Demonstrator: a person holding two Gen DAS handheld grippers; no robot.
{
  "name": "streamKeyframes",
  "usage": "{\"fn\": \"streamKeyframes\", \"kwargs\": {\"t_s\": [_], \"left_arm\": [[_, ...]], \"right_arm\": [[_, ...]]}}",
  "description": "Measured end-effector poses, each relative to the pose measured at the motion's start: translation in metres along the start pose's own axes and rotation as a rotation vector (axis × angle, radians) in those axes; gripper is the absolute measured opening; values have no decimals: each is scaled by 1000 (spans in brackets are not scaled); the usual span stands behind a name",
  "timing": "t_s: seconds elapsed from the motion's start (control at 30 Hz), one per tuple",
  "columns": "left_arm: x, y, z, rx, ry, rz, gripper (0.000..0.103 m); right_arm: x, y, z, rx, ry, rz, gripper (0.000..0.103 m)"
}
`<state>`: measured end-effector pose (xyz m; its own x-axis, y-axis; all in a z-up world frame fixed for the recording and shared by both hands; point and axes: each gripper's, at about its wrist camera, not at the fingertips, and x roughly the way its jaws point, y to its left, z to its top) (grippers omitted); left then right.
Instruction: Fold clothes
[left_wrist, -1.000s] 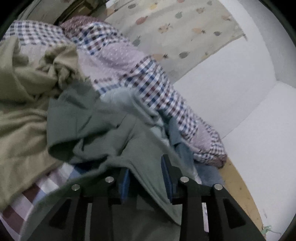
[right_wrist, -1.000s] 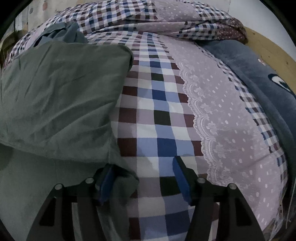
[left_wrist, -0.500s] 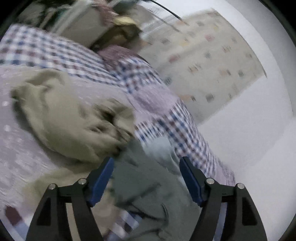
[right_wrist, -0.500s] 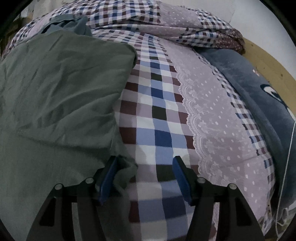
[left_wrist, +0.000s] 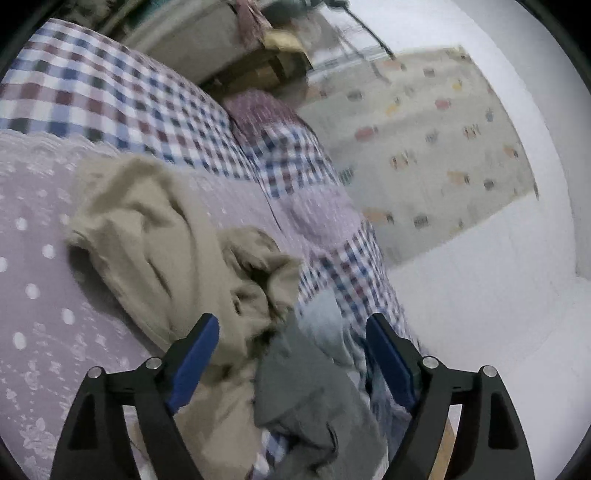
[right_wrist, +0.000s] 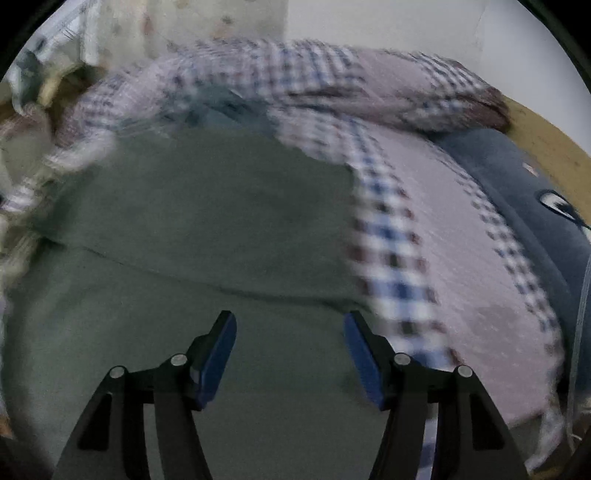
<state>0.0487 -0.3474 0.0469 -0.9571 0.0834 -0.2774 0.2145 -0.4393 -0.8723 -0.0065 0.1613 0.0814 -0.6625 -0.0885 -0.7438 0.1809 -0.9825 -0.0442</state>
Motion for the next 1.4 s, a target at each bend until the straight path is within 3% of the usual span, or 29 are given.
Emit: {"fn": "streamKeyframes", "kwargs": {"t_s": [0.1, 0.2, 0.3, 0.47, 0.6, 0.73, 0.9, 1.23, 1.27, 1.33, 1.4], "left_arm": [[5, -9, -3, 45, 64, -12, 86], [3, -15, -3, 66, 63, -21, 86], [0, -17, 0, 46, 45, -39, 86], [-1, -19, 4, 17, 37, -67, 86], [-3, -18, 9, 23, 24, -57, 86], [-4, -13, 12, -4, 22, -70, 86], [-4, -12, 12, -14, 30, -81, 86], [-7, -8, 15, -38, 22, -89, 86], [-8, -7, 16, -42, 20, -89, 86], [-9, -4, 18, -51, 16, -90, 86], [-11, 1, 22, -69, 7, -89, 86]], "right_arm": [[-14, 57, 30, -32, -55, 167, 65], [-13, 115, 62, -51, -70, 343, 65], [0, 167, 89, -73, -54, 459, 65], [44, 228, 130, -45, 26, 523, 65], [98, 252, 155, 76, 165, 553, 65], [147, 255, 163, 213, 291, 531, 64], [175, 267, 161, 215, 302, 434, 64], [194, 279, 158, 192, 287, 231, 60], [192, 281, 160, 177, 273, 223, 56], [187, 287, 164, 138, 241, 207, 4], [177, 296, 169, 82, 201, 223, 2]]}}
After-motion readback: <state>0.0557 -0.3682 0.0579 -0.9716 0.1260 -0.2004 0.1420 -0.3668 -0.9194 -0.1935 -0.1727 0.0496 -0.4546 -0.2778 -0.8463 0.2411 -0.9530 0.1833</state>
